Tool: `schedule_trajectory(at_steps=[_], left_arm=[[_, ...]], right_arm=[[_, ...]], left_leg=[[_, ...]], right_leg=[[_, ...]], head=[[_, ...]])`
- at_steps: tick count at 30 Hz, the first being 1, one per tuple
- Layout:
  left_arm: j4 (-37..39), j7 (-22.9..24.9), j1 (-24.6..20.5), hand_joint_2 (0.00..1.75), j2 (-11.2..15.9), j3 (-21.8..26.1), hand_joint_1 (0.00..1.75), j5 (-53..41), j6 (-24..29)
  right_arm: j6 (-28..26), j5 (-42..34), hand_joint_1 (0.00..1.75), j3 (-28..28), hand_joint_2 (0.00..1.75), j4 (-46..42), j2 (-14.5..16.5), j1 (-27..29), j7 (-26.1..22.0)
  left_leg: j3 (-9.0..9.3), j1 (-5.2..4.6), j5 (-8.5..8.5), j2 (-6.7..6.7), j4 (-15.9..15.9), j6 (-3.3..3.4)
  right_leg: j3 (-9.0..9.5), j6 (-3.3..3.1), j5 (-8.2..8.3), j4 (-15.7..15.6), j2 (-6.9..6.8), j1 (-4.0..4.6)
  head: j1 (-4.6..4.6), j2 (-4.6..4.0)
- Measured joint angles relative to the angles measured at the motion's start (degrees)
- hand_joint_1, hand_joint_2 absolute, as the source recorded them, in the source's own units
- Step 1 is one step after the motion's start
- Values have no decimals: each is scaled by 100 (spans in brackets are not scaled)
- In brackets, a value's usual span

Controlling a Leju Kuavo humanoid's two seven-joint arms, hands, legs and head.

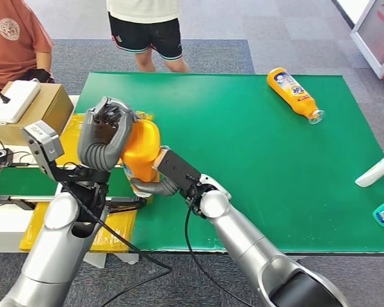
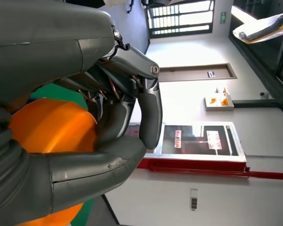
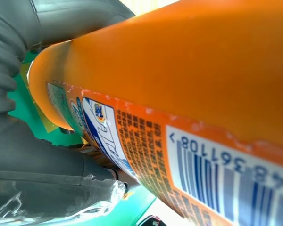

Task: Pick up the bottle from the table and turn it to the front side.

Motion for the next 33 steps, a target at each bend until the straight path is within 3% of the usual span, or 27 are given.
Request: schedule_trajectory(at_steps=[5, 22, 26, 33], left_arm=[[0, 0, -23, 175, 1, -1, 175, 2, 2], [-29, -165, 6, 175, 90, 2, 171, 134, 175], [-114, -207, 70, 175, 151, 15, 0, 151, 197], [-162, -190, 224, 175, 223, 24, 0, 157, 225]], right_arm=[[-4, -1, 168, 0, 175, -13, 0, 6, 0], [-93, -63, 175, 2, 175, -51, -21, -2, 98], [-118, -62, 175, 18, 175, -51, -44, -38, 117], [-144, -85, 175, 20, 175, -49, -62, -70, 132]], left_leg=[[0, 0, 0, 0, 0, 0], [0, 0, 0, 0, 0, 0], [0, 0, 0, 0, 0, 0], [-1, 0, 0, 0, 0, 0]], right_leg=[[0, 0, 0, 0, 0, 0], [0, 0, 0, 1, 0, 0], [0, 0, 0, 1, 0, 0], [-1, 0, 0, 1, 0, 0]], head=[[1, 0], [0, 0], [0, 0], [0, 0]])
